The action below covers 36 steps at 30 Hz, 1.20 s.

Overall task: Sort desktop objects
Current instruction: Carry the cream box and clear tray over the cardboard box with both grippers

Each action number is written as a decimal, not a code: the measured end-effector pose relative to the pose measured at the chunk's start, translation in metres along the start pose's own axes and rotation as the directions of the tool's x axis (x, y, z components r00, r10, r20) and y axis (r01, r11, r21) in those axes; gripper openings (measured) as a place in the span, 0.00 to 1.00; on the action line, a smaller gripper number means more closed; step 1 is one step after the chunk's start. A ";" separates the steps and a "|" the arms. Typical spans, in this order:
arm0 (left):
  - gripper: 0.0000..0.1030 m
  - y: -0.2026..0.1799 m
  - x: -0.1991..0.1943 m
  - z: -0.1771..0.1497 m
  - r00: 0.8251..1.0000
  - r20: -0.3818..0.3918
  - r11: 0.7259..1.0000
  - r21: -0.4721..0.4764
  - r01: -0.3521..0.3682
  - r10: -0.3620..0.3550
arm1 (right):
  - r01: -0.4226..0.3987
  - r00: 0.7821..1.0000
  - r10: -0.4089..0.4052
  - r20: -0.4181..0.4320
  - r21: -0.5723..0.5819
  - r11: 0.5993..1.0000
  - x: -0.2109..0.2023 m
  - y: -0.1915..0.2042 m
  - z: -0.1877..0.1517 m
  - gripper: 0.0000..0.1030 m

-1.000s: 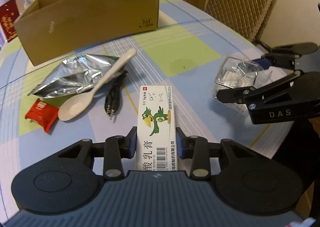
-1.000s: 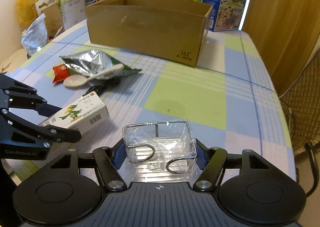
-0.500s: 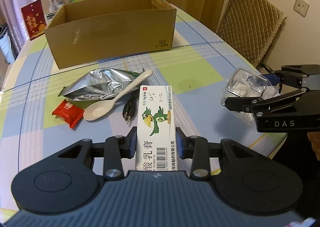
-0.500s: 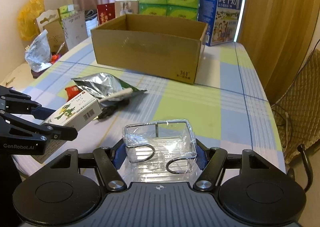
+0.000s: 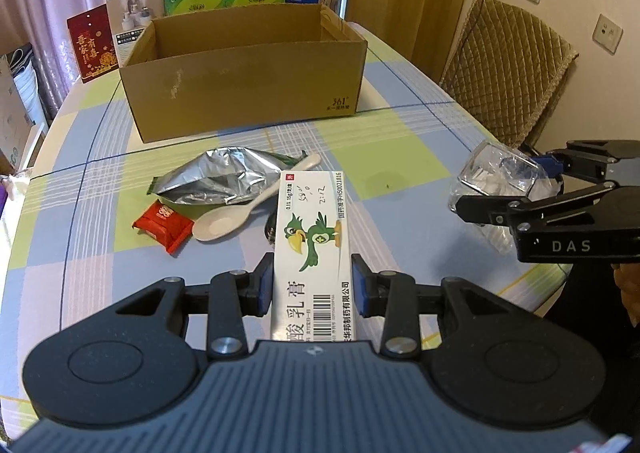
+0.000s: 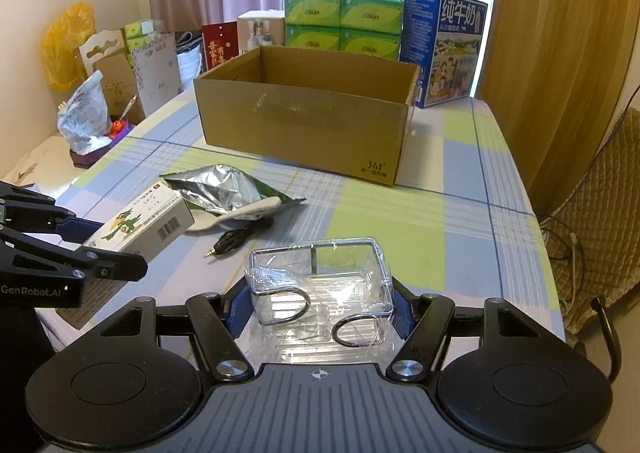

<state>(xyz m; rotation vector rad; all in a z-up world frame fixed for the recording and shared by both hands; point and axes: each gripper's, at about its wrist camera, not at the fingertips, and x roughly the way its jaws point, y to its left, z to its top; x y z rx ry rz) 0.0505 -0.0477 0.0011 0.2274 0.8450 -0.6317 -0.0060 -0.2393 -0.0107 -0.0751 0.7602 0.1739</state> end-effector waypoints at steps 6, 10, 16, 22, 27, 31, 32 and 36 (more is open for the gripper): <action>0.32 0.015 -0.006 0.026 0.999 0.031 1.000 0.008 -0.021 0.021 | 0.004 1.000 -0.004 0.029 0.005 1.000 -0.005 -0.008 0.025 0.62; 0.32 0.026 -0.008 0.053 0.998 0.057 0.999 0.021 -0.024 0.023 | 0.005 0.999 -0.005 0.053 0.007 1.000 -0.004 -0.017 0.052 0.62; 0.32 0.044 -0.001 0.101 0.996 0.086 0.999 0.038 -0.017 0.013 | -0.012 0.997 0.011 0.081 0.012 1.000 0.005 -0.034 0.101 0.62; 0.32 0.064 0.015 0.150 0.995 0.104 0.999 0.038 -0.007 0.003 | -0.023 0.996 0.022 0.089 0.009 1.000 0.030 -0.049 0.150 0.62; 0.32 0.081 0.032 0.191 0.995 0.102 0.999 0.043 -0.011 0.007 | -0.045 0.995 0.044 0.090 0.003 0.999 0.055 -0.057 0.189 0.62; 0.32 0.095 0.051 0.223 0.996 0.093 0.999 0.038 -0.014 0.011 | -0.050 0.996 0.048 0.079 0.017 0.999 0.082 -0.066 0.217 0.62; 0.32 0.098 0.057 0.231 0.996 0.091 0.999 0.040 -0.021 0.017 | -0.049 0.996 0.047 0.079 0.018 0.999 0.088 -0.068 0.223 0.62; 0.32 0.116 0.081 0.254 0.997 0.076 1.000 0.014 -0.017 0.016 | -0.063 0.996 0.061 0.071 0.036 0.997 0.111 -0.076 0.246 0.62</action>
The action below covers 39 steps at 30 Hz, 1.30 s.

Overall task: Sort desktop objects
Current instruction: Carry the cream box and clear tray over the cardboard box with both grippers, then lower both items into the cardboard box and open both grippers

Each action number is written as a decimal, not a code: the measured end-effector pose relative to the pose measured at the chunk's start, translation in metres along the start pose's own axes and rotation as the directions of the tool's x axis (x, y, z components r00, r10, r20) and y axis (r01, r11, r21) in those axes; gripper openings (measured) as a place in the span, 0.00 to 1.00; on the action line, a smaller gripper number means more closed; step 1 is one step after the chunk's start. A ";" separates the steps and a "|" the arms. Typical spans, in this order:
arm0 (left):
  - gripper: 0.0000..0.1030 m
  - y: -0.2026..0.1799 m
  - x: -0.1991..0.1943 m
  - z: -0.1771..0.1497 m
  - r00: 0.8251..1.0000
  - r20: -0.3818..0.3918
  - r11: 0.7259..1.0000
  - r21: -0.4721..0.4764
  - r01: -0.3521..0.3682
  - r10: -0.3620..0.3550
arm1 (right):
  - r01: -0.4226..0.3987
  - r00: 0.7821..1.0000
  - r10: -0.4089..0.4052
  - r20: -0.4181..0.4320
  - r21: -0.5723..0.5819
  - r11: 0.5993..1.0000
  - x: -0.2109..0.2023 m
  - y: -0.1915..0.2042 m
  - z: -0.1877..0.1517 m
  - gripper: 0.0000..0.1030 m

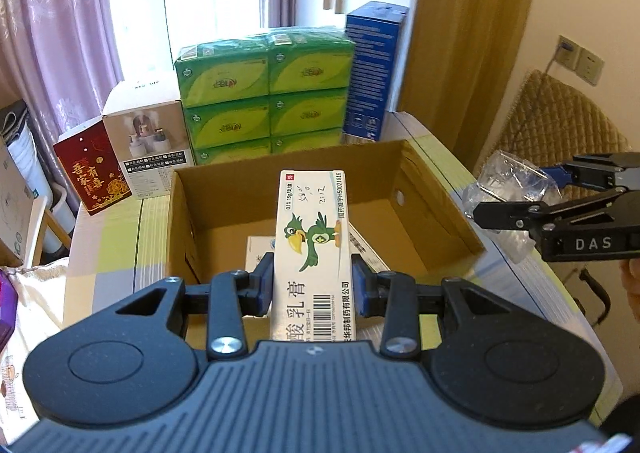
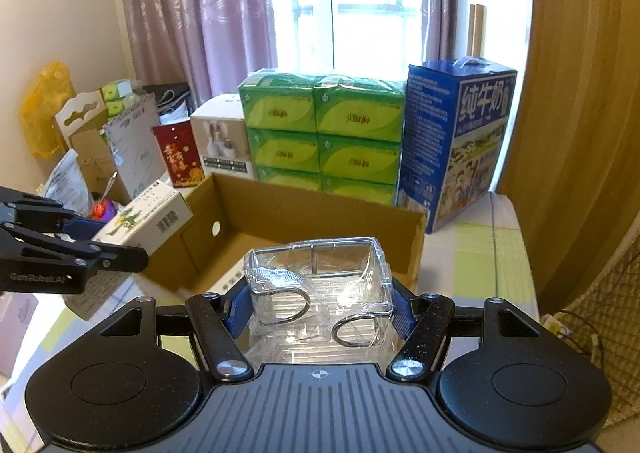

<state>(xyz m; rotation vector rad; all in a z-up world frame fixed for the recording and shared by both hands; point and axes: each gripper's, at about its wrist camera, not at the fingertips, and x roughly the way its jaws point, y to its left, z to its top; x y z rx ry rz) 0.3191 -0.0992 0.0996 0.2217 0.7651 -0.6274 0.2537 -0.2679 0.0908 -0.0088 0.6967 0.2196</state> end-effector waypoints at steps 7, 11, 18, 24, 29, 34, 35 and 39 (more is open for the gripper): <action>0.32 0.021 0.049 0.014 0.999 -0.037 0.999 -0.050 0.002 -0.004 | -0.001 0.999 0.003 -0.045 0.063 0.998 0.050 -0.016 0.021 0.62; 0.32 0.028 0.075 0.012 0.998 -0.062 0.998 -0.068 0.009 -0.013 | 0.006 0.997 0.000 -0.073 0.080 0.997 0.075 -0.021 0.020 0.62; 0.32 0.037 0.110 0.006 0.996 -0.091 0.997 -0.077 0.007 -0.014 | 0.004 0.995 0.005 -0.104 0.085 0.996 0.106 -0.023 0.017 0.62; 0.38 0.043 0.125 0.006 0.997 -0.073 0.995 -0.100 -0.004 -0.003 | -0.003 0.992 0.016 -0.125 0.103 0.995 0.126 -0.027 0.009 0.63; 0.38 0.045 0.125 0.004 0.998 -0.066 0.996 -0.093 -0.002 -0.004 | -0.008 0.990 0.022 -0.140 0.104 0.995 0.133 -0.027 0.003 0.63; 0.38 0.049 0.121 0.002 0.998 -0.059 0.995 -0.098 -0.003 -0.002 | -0.010 0.990 0.026 -0.135 0.114 0.993 0.135 -0.026 0.003 0.63; 0.38 0.049 0.120 0.002 0.998 -0.058 0.995 -0.098 -0.004 -0.002 | -0.018 0.991 0.032 -0.129 0.112 0.994 0.134 -0.025 0.004 0.63; 0.41 0.050 0.114 0.001 0.999 -0.046 0.995 -0.101 -0.005 0.000 | -0.059 0.993 0.072 -0.091 0.130 0.990 0.129 -0.026 0.007 0.77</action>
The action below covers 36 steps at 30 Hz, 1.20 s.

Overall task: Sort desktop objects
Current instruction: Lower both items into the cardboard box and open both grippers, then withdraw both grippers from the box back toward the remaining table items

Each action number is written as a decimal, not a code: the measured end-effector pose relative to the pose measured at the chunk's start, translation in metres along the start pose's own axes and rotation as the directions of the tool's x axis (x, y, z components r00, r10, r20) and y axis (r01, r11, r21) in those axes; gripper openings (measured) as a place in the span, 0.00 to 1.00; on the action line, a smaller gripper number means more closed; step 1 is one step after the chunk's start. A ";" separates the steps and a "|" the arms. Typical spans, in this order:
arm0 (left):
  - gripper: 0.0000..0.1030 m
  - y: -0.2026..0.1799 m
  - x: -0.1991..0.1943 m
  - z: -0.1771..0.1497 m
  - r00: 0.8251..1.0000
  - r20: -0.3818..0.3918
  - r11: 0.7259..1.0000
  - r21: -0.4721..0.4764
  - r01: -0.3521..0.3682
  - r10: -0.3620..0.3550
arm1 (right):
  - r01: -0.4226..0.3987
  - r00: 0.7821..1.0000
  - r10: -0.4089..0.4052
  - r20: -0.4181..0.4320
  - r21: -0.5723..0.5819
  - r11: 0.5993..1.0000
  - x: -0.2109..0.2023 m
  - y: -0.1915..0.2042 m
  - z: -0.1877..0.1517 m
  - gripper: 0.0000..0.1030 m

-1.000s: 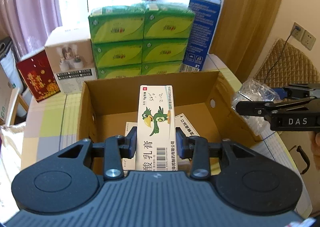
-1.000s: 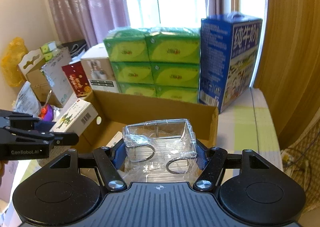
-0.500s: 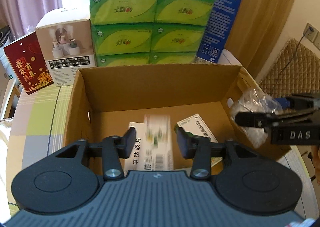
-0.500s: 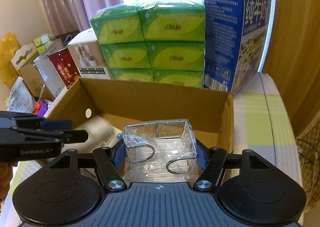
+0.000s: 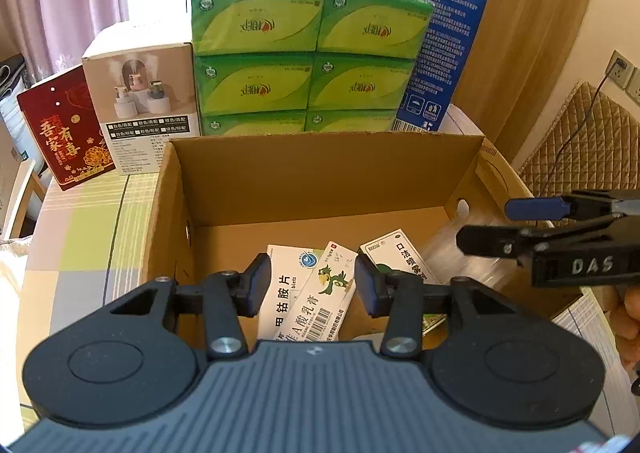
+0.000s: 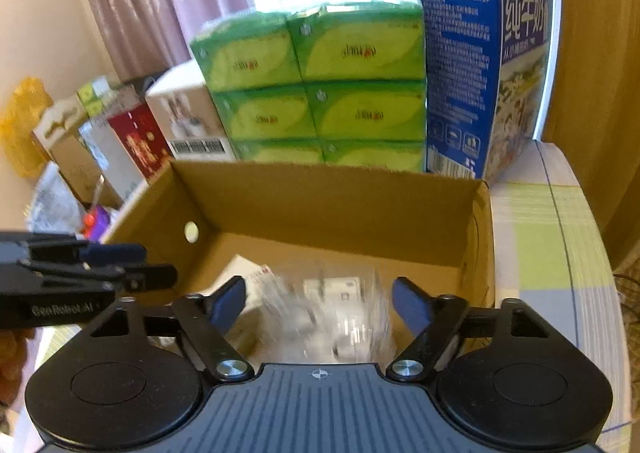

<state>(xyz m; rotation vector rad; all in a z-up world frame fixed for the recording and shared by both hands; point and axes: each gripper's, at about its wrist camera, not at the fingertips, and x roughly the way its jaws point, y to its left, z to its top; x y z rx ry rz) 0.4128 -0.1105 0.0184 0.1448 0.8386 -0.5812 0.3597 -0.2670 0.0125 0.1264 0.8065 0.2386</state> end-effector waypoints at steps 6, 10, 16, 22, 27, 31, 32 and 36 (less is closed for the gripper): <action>0.46 0.000 -0.013 -0.002 1.000 0.005 1.000 -0.005 0.000 0.000 | 0.011 1.000 -0.011 0.011 -0.021 1.000 -0.014 0.003 0.003 0.78; 0.49 -0.002 -0.029 -0.005 1.000 0.012 1.000 -0.008 0.001 -0.001 | 0.013 1.000 -0.012 0.016 -0.030 0.999 -0.030 0.007 0.001 0.79; 0.51 -0.011 -0.061 -0.016 1.000 0.016 1.000 -0.003 0.011 -0.010 | 0.012 1.000 -0.012 0.020 -0.036 0.999 -0.065 0.016 -0.008 0.82; 0.57 -0.022 -0.095 -0.033 1.000 0.015 1.000 -0.005 0.024 -0.024 | 0.013 1.000 -0.012 0.025 -0.032 0.999 -0.103 0.027 -0.022 0.85; 0.62 -0.032 -0.124 -0.051 0.999 0.027 1.000 -0.015 0.025 -0.025 | 0.009 0.999 -0.007 0.031 -0.038 0.999 -0.129 0.040 -0.038 0.87; 0.68 -0.039 -0.144 -0.067 0.999 0.029 1.000 -0.017 0.017 -0.016 | 0.004 1.000 -0.002 0.029 -0.046 0.999 -0.149 0.049 -0.055 0.88; 0.70 -0.040 -0.149 -0.070 0.999 0.028 1.000 -0.015 0.015 -0.015 | 0.003 1.000 -0.002 0.026 -0.051 0.999 -0.153 0.051 -0.060 0.89; 0.76 -0.043 -0.166 -0.083 0.999 0.037 1.000 -0.025 0.009 -0.008 | 0.009 1.000 -0.007 0.022 -0.066 0.998 -0.167 0.057 -0.081 0.91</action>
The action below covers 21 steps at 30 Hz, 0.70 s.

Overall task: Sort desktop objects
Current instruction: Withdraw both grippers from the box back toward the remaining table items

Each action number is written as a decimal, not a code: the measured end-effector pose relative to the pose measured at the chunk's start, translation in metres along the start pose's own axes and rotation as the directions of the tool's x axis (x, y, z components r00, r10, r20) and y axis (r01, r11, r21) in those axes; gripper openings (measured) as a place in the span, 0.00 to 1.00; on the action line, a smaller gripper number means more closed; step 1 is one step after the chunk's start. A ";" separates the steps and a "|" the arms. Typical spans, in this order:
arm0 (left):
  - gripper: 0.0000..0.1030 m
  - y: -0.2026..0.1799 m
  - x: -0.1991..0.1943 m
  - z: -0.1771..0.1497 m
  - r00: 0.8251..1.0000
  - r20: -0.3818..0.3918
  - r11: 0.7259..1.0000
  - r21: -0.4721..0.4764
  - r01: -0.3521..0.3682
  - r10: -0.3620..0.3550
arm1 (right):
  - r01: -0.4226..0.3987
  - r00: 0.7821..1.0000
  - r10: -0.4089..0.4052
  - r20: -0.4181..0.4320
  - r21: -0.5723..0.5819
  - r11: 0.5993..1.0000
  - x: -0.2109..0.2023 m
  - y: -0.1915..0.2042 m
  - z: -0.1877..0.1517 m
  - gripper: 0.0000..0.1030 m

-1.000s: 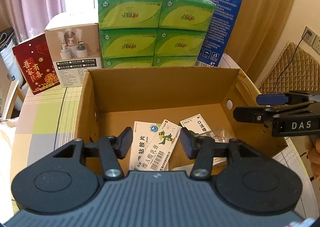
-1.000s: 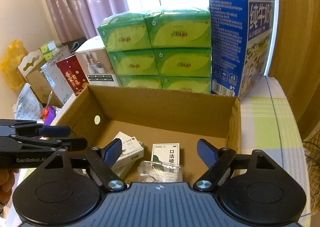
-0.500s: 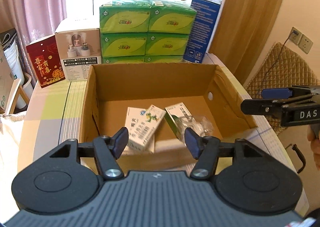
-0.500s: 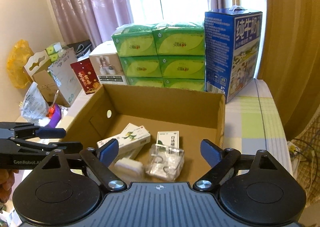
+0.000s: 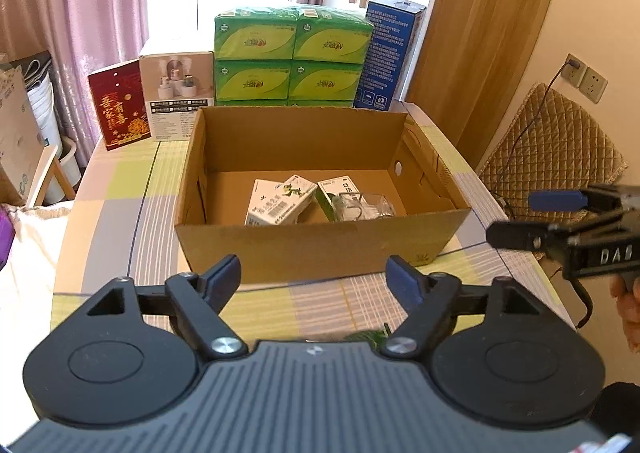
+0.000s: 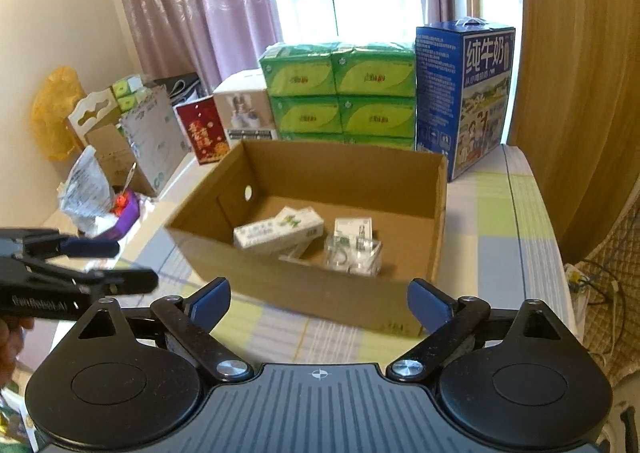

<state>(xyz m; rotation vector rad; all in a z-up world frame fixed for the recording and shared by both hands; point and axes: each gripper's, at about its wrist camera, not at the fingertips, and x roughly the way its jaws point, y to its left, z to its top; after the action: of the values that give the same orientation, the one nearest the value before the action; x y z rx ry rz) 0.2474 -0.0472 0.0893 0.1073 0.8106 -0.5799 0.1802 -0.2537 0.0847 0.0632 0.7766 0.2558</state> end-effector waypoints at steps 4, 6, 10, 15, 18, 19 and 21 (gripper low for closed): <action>0.83 -0.001 -0.017 -0.015 1.000 0.006 1.000 -0.002 -0.013 0.013 | 0.007 1.000 -0.007 -0.002 0.022 1.000 -0.014 0.001 -0.022 0.92; 0.84 -0.001 -0.027 -0.025 1.000 0.004 1.000 0.005 -0.020 0.020 | 0.003 1.000 -0.003 -0.002 0.034 0.999 -0.022 0.001 -0.034 0.93; 0.91 0.003 -0.044 -0.046 1.000 0.007 1.000 0.001 -0.022 0.022 | 0.001 1.000 0.000 -0.006 0.054 0.999 -0.035 -0.002 -0.055 0.94; 0.94 0.011 -0.057 -0.074 0.999 -0.012 0.999 -0.013 -0.046 0.046 | -0.002 1.000 0.003 -0.022 0.066 0.998 -0.046 -0.003 -0.077 0.95; 0.97 0.015 -0.062 -0.090 0.998 -0.023 0.998 -0.020 -0.060 0.060 | -0.010 1.000 0.011 -0.025 0.062 0.998 -0.053 0.000 -0.089 0.95; 0.97 0.016 -0.063 -0.095 0.997 -0.028 0.998 -0.018 -0.065 0.065 | -0.009 1.000 0.011 -0.026 0.059 0.998 -0.055 0.001 -0.093 0.95; 0.97 0.017 -0.064 -0.104 0.997 -0.040 0.998 -0.015 -0.063 0.062 | -0.011 0.999 0.013 -0.031 0.050 0.999 -0.058 0.003 -0.102 0.95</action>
<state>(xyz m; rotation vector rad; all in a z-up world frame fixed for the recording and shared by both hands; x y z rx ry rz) 0.1539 0.0278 0.0603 0.1289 0.8478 -0.5131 0.0687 -0.2691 0.0526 0.1110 0.8141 0.2495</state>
